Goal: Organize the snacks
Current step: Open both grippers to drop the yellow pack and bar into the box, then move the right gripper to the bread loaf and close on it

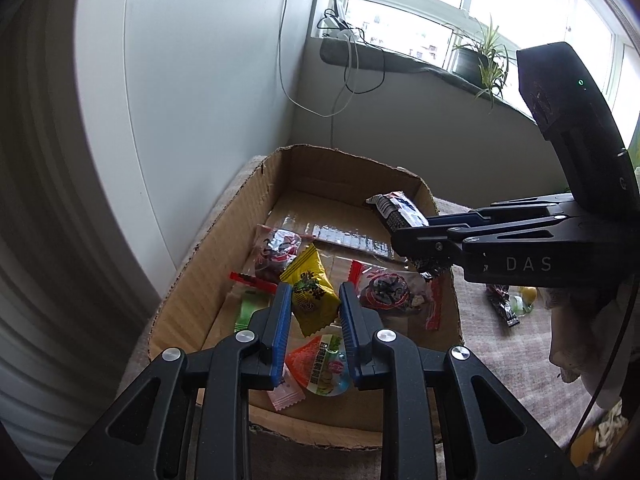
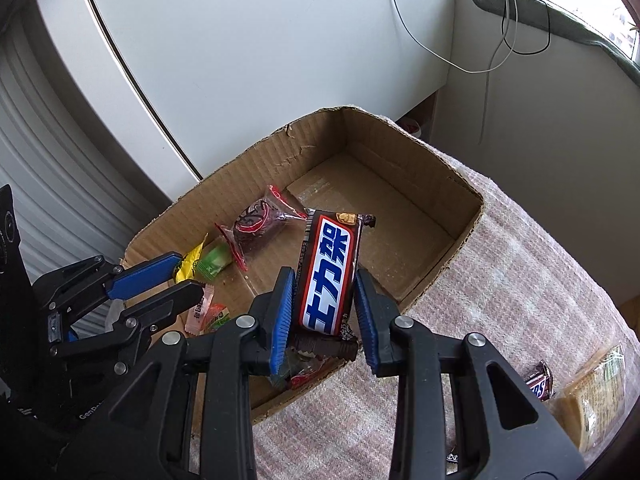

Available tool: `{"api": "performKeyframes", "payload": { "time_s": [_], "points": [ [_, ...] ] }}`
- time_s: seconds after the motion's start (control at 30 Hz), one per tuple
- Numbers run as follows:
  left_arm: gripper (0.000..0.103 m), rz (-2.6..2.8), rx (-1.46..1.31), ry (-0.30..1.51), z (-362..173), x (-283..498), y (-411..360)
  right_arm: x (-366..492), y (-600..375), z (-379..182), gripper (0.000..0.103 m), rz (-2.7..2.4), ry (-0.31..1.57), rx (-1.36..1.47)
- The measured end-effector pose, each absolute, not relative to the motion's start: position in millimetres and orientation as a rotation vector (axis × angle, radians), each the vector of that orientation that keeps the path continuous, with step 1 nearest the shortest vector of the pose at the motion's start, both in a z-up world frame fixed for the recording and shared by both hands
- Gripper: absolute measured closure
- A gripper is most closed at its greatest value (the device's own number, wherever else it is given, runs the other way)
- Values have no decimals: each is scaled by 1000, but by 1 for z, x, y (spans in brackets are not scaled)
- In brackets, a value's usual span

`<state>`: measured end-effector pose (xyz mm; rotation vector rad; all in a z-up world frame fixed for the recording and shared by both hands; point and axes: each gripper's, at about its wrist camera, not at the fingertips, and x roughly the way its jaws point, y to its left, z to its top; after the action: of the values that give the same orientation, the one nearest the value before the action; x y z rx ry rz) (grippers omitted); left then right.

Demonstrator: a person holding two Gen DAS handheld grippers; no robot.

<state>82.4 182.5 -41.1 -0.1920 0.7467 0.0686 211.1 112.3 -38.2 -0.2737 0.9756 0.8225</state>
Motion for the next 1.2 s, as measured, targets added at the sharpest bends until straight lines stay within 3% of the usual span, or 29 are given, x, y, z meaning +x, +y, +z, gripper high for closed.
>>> {"api": "performKeyframes", "payload": {
  "time_s": [0.17,0.23,0.3,0.67,1.0,1.03,1.1,1.2],
  "points": [
    [76,69,-192,747,-41,84,182,212,115,-36,71,818,962,-282],
    [59,73,-192,746,-40,84,182,211,115,-34,58,812,949,-281],
    [56,76,-192,738,-40,83,182,209,113,-31,40,806,926,-280],
    [49,78,-177,721,-31,73,173,201,92,-13,35,775,880,-261],
    [27,67,-154,692,-17,62,150,190,56,1,33,732,855,-237],
    [25,65,-150,691,-16,62,147,189,52,2,32,726,852,-233],
    [25,58,-146,690,-14,62,139,186,39,5,14,713,831,-217],
    [25,38,-146,696,-13,65,127,183,18,8,12,689,806,-208]
  ]
}}
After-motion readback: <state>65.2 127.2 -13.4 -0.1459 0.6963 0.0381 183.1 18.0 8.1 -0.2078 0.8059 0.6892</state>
